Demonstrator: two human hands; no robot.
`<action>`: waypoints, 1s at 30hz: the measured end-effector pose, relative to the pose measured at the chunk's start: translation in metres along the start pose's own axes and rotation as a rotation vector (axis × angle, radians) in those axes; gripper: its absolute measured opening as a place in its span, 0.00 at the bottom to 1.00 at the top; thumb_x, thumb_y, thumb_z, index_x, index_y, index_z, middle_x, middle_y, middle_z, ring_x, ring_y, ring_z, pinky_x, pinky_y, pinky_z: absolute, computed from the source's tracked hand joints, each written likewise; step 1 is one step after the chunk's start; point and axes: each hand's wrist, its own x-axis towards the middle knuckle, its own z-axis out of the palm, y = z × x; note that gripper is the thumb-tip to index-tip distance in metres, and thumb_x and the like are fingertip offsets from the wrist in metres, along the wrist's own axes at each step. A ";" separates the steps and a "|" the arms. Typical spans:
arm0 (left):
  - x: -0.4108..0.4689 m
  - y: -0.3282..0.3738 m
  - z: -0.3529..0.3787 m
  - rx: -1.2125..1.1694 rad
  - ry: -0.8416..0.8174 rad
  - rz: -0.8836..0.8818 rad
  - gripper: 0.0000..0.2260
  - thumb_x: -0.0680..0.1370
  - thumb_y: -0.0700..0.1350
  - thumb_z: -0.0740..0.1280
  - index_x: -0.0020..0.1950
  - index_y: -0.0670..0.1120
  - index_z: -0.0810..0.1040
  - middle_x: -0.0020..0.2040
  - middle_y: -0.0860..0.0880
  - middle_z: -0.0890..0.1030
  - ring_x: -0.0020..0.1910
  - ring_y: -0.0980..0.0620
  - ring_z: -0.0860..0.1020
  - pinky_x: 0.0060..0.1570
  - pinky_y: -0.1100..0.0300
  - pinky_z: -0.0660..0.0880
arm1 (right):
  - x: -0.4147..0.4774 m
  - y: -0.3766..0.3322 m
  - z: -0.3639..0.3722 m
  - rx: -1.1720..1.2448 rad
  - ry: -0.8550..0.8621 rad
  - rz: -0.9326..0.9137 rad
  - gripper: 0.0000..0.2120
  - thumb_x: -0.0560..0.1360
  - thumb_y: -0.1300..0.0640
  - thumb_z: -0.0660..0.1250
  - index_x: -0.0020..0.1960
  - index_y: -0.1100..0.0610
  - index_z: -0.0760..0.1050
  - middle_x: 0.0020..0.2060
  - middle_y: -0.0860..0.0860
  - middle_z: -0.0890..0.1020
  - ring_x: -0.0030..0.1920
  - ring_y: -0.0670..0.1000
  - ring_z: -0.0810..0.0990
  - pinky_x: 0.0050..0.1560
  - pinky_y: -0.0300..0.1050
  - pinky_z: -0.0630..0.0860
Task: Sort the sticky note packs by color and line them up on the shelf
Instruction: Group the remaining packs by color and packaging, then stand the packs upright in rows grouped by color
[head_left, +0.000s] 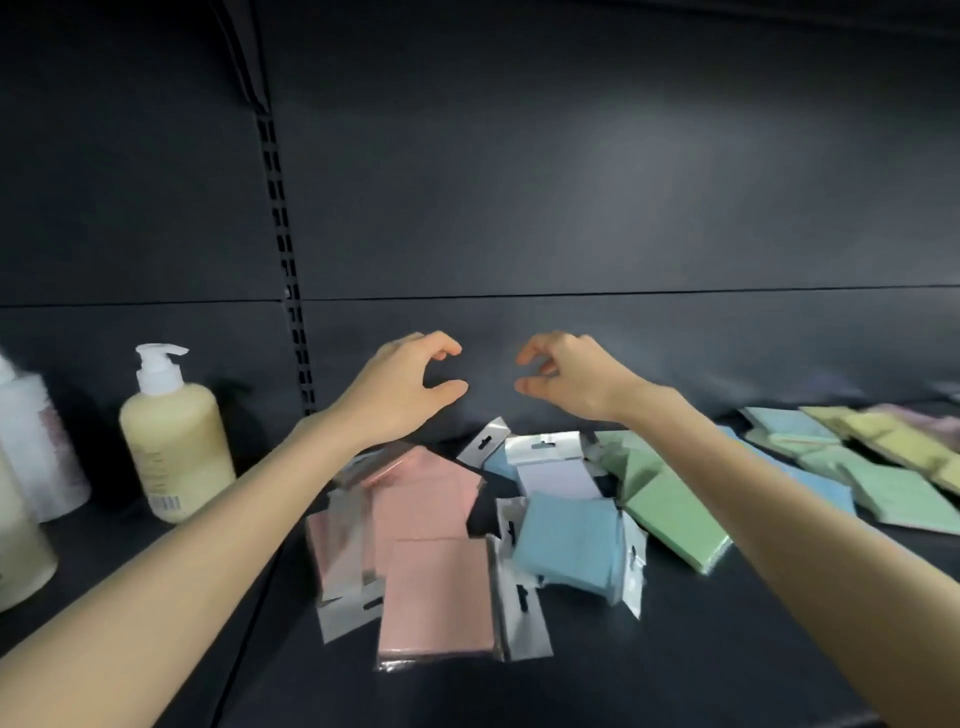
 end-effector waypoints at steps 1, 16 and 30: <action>0.003 0.011 0.003 0.002 0.005 0.036 0.17 0.77 0.48 0.67 0.65 0.48 0.73 0.62 0.50 0.75 0.64 0.52 0.72 0.63 0.58 0.67 | -0.008 0.006 -0.009 -0.019 0.027 0.011 0.16 0.75 0.52 0.67 0.61 0.56 0.73 0.59 0.55 0.76 0.58 0.55 0.75 0.54 0.41 0.69; -0.001 0.227 0.123 0.033 -0.112 0.288 0.22 0.78 0.51 0.64 0.70 0.50 0.66 0.65 0.51 0.71 0.67 0.50 0.66 0.66 0.50 0.63 | -0.206 0.150 -0.141 -0.234 0.164 0.233 0.22 0.76 0.52 0.66 0.67 0.56 0.68 0.59 0.54 0.73 0.58 0.57 0.73 0.56 0.48 0.70; 0.025 0.434 0.243 0.013 -0.194 0.463 0.22 0.77 0.53 0.63 0.69 0.50 0.66 0.65 0.51 0.72 0.66 0.49 0.67 0.64 0.51 0.66 | -0.350 0.299 -0.256 -0.303 0.206 0.413 0.21 0.75 0.52 0.67 0.67 0.55 0.69 0.60 0.54 0.73 0.59 0.56 0.73 0.55 0.44 0.68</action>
